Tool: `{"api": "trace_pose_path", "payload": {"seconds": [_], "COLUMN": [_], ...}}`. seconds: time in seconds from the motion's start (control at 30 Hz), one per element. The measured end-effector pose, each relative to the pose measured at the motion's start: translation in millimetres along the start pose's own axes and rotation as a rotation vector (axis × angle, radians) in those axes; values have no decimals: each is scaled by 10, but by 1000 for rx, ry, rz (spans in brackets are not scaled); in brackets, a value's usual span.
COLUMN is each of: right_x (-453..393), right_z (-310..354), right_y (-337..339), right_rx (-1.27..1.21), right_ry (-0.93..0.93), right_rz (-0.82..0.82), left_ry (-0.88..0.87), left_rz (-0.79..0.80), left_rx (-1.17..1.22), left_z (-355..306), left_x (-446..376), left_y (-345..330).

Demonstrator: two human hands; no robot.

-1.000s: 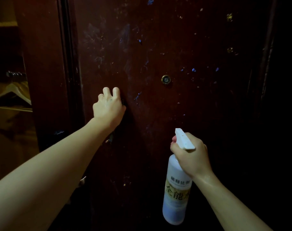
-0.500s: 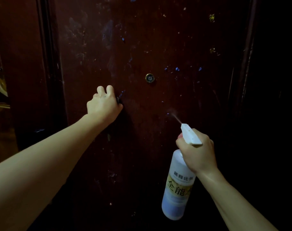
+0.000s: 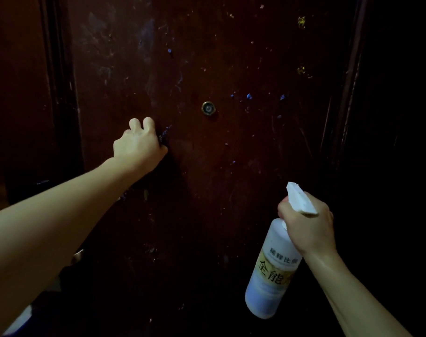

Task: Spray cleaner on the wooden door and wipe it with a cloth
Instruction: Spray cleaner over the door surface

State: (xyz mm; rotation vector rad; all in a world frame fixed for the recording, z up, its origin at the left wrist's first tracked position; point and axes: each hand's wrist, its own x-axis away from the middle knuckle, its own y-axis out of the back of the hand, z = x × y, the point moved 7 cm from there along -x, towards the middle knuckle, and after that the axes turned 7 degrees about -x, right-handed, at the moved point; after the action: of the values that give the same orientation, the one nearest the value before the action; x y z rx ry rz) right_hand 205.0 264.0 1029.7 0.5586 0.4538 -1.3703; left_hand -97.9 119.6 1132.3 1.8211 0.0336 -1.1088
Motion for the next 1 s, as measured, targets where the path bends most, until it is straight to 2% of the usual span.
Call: {"api": "trace_pose_path", "payload": {"seconds": [0.1,0.33,0.5,0.6,0.8,1.0], "right_x": [17,58,161,297,544,826], "right_z": [-80,-179,-267,-316,-513,-796], "right_y": [20,116,-30,-144,-363,-536], "right_rx": [-41,49,-5,69,96,112], "right_ry": [-38,9,-60,-35,-58,-143], "right_rz": [17,-8,124,192,243,327], "left_ry": [-9,-23,-37,-41,-43,-92], "left_rz": [0,-7,41,65,64,148], "left_rx": [-10,-23,-54,-68,-39,-60], "left_z": [-6,-2,-18,-20,-24,13], "left_x": [18,25,57,96,132,140], "left_y": [-8,-28,-51,-94,-100,-144]}}
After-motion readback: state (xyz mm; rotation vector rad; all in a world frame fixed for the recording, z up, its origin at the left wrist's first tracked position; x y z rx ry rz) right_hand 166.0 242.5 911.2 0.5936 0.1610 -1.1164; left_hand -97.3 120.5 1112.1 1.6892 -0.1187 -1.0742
